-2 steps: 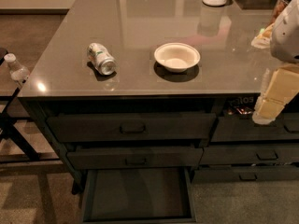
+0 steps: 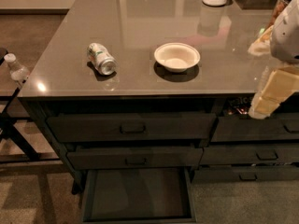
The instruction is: Close bottom drawer
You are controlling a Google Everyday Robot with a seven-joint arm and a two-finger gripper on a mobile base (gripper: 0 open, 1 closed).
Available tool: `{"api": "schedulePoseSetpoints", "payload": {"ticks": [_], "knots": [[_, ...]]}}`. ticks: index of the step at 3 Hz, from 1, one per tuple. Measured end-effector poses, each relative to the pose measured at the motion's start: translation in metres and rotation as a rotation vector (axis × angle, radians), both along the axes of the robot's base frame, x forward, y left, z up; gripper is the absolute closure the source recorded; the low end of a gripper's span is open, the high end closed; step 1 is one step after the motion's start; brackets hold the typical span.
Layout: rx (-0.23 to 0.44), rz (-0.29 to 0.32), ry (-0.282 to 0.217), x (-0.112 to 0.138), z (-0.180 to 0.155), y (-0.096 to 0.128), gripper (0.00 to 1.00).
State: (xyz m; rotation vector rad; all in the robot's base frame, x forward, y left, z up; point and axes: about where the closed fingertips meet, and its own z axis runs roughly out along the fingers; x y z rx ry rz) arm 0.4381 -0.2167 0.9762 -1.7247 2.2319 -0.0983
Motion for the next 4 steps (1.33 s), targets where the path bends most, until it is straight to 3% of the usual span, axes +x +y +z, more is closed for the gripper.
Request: {"api": "schedulePoseSetpoints", "payload": {"ticks": [3,4], "knots": [[0.000,0.000,0.000,0.0000,0.0000,0.0000,0.86],[0.000,0.000,0.000,0.0000,0.0001,0.0000,1.00]]}}
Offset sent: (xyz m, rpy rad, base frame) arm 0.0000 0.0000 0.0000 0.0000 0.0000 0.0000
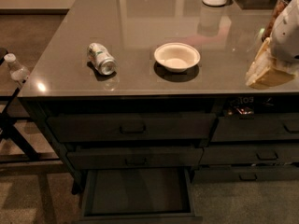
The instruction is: Close bottom drawer
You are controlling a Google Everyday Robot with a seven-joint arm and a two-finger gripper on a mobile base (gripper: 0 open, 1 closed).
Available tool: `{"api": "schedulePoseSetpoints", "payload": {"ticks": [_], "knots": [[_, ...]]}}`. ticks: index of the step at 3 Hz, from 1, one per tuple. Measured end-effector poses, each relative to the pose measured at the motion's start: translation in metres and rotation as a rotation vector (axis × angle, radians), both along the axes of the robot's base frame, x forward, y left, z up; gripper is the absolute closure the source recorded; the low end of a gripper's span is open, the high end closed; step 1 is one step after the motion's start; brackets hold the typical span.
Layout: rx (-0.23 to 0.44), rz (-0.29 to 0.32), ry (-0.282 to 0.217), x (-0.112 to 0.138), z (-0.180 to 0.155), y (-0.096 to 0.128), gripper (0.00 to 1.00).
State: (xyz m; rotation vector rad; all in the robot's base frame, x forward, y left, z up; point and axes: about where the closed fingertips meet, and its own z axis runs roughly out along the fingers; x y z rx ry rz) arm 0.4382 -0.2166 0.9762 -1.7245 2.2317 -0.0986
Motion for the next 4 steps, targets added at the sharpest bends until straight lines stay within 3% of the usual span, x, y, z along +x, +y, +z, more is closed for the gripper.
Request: {"api": "schedulePoseSetpoints", "payload": {"ticks": [2,3,4], "knots": [[-0.010,-0.032,0.023,-0.013,-0.015,-0.009,1.00],[-0.010,-0.085,0.072,-0.041,-0.049,-0.021,1.00],[0.000,-0.130,0.158,-0.072,-0.098,-0.028,1.00]]}}
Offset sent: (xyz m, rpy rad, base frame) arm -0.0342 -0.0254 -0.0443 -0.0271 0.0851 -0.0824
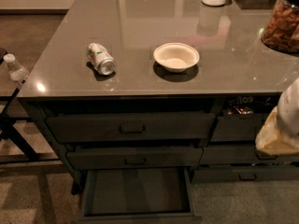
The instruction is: Close bottom drawer
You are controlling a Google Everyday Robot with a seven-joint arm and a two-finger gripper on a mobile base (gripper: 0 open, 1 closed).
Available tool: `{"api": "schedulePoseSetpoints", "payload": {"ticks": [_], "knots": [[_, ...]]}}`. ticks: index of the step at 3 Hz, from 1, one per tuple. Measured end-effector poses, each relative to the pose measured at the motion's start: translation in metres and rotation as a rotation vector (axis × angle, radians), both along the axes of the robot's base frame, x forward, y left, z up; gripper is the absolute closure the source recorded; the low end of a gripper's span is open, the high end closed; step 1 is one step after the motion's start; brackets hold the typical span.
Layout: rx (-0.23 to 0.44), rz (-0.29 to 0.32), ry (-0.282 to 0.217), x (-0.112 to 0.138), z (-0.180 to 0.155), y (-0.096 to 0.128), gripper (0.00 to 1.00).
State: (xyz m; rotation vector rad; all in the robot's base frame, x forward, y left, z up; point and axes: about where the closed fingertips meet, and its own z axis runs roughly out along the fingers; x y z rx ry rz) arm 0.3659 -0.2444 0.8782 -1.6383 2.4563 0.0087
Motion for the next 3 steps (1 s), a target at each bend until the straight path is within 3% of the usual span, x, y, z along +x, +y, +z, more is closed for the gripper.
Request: {"api": "schedulePoseSetpoints", "payload": {"ticks": [1,2,3], "knots": [[-0.006,-0.001,0.035,-0.009,-0.015,-0.002,1.00],[-0.006,-0.001,0.035,-0.009,-0.015,-0.002,1.00],[0.020,-0.026,0.088,-0.025,-0.054,0.000,1.00]]}}
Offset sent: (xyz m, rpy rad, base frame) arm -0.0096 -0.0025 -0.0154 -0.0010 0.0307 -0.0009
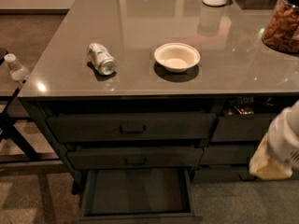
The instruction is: Close bottom drawer
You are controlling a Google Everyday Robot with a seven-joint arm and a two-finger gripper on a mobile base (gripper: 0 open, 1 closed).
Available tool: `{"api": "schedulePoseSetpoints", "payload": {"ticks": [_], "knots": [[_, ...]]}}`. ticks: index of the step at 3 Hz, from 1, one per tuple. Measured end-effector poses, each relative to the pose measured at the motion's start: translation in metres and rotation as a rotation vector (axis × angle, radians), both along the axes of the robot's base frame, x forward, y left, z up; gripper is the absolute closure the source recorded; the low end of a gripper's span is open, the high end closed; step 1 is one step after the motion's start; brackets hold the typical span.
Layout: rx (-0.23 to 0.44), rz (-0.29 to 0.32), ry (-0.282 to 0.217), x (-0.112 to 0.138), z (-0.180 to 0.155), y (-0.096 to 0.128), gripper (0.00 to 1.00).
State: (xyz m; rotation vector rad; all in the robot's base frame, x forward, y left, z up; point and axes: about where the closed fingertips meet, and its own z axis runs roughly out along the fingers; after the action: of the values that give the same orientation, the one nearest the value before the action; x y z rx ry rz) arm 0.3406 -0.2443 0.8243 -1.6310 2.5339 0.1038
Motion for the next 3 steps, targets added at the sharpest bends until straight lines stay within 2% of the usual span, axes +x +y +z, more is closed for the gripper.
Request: {"api": "schedulePoseSetpoints", "payload": {"ticks": [1,2,3], "knots": [[0.028,-0.043,0.098,-0.027,-0.078,0.005,1.00],[0.041,-0.085,0.199,-0.053,-0.141,0.011,1.00],[0.040,-0.089,0.210,-0.058,-0.146,0.011,1.00]]}}
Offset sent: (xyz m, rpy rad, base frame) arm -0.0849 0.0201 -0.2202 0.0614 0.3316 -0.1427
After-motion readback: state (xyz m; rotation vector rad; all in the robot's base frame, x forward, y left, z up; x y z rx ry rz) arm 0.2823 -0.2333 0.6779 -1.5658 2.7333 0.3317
